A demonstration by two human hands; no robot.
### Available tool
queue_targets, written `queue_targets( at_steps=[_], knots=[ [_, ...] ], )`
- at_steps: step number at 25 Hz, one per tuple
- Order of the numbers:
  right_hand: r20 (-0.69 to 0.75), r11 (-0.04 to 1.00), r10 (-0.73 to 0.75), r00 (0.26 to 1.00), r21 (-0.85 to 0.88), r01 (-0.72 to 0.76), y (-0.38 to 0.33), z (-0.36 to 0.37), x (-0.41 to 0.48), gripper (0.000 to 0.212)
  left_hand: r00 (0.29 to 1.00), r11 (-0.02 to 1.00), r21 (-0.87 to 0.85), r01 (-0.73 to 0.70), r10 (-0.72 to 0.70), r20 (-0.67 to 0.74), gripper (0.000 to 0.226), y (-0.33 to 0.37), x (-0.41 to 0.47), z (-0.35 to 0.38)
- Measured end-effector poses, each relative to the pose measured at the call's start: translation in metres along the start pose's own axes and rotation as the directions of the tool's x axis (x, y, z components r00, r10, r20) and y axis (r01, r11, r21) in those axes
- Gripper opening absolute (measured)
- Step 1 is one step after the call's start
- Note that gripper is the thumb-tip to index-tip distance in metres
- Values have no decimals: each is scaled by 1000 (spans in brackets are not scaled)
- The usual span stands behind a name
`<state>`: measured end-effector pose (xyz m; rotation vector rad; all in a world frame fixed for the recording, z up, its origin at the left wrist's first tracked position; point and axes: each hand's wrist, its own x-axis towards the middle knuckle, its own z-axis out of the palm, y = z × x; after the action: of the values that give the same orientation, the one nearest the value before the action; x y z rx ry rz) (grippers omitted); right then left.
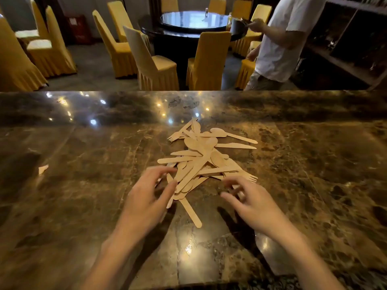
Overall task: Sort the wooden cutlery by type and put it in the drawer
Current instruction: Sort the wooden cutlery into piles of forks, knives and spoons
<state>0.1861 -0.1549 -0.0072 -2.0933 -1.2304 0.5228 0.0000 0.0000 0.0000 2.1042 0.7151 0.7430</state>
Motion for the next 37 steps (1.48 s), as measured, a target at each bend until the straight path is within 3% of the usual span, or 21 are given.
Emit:
queue_targets(
  at_steps=[2,5,9,12,16,20,26,32,35,37],
  knots=[
    [-154,991,-35,987,-131,15,-2,11,33,36,1000,975,224,-7,7,-2,27,-4,29,22],
    [-252,955,-129,959,-292,52,0,27,63,31,999,921,388,11,-22,24,38,-21,51,54],
    [-393,936,-190,900,-348,45,17,31,72,30,998,917,397,-38,57,-36,41,-42,51,67],
    [-339,902,-222,914,-428,60,20,30,82,35,996,908,413,-64,87,-35,43,-43,51,67],
    [-325,901,-231,917,-427,76,27,30,85,22,990,888,442,-126,141,-2,51,-41,51,63],
    [-340,860,-308,889,-498,107,23,33,87,19,972,868,459,-189,231,-37,32,-45,48,65],
    [-390,821,-407,826,-552,143,21,32,86,14,981,917,396,-57,126,-149,18,-48,50,63],
    [-433,765,-478,764,-633,120,24,8,83,18,987,925,379,-9,68,-145,9,-47,54,49],
    [-471,802,-424,774,-592,79,35,-13,71,25,984,923,381,57,13,-180,12,-41,60,40],
    [-537,894,-276,797,-448,8,40,-20,61,20,977,945,308,112,-48,-209,15,-34,63,36]
  ],
)
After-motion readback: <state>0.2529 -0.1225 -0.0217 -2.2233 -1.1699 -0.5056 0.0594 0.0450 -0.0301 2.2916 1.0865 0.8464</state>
